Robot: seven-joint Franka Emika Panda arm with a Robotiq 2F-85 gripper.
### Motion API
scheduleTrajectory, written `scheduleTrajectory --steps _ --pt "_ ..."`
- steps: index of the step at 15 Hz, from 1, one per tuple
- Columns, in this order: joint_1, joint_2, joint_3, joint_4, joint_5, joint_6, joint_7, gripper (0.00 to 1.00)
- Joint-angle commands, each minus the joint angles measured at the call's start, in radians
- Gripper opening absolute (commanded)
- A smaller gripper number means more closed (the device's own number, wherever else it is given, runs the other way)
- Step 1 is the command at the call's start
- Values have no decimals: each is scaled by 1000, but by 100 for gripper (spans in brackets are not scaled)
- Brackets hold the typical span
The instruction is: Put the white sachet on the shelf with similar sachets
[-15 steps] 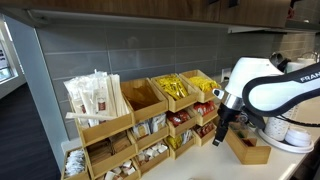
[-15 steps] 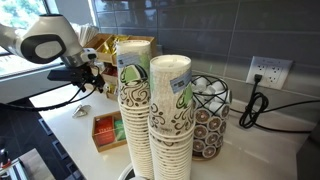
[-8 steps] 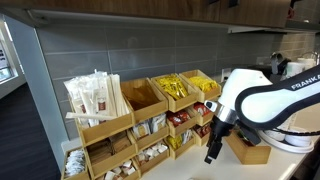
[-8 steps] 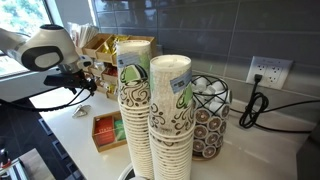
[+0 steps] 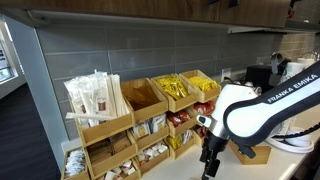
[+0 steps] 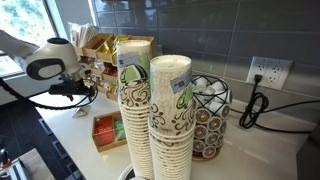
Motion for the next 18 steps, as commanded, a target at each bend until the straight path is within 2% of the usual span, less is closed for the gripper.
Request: scheduleTrajectory --steps 1,6,10,15,16,17,18 --pt "-31 7 32 3 16 -6 -16 100" --pt "-40 5 42 8 14 -5 -14 100" --pt "3 54 26 11 148 33 -100 100" --pt "-20 102 70 10 224 83 -160 100" --pt "-19 109 73 13 248 91 -183 99" --pt "-22 121 82 14 258 105 -192 92" --pt "-23 132 88 17 274 114 -209 91"
